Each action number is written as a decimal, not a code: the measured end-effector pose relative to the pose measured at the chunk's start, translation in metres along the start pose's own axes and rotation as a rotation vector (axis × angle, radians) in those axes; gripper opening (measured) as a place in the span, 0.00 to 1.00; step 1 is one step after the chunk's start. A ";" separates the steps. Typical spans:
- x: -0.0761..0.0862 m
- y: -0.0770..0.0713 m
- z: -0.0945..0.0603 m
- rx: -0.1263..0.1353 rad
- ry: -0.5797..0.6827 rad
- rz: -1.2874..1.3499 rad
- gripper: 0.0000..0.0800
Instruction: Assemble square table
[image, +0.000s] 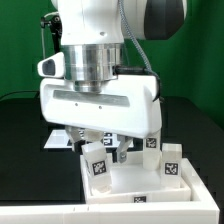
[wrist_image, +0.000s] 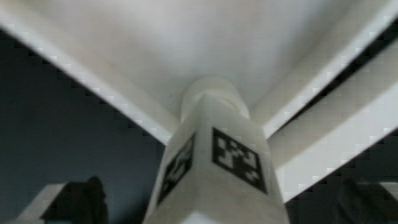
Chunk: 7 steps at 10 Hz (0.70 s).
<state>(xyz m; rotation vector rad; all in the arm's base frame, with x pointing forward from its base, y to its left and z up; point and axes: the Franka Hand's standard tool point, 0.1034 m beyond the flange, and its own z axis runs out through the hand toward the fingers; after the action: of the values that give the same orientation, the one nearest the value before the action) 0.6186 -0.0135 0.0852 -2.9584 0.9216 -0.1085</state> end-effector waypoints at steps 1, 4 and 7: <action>0.002 0.001 -0.001 0.001 0.005 -0.159 0.81; 0.003 0.002 -0.002 -0.003 0.007 -0.483 0.81; 0.003 0.002 -0.001 -0.016 0.009 -0.706 0.81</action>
Offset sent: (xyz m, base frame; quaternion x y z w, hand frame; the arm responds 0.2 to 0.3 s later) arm 0.0023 0.0049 0.0048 0.0220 -0.0109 -0.2552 0.9666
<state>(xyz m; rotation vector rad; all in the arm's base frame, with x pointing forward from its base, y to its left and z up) 0.6195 -0.0171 0.0865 -3.1377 -0.1587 -0.1324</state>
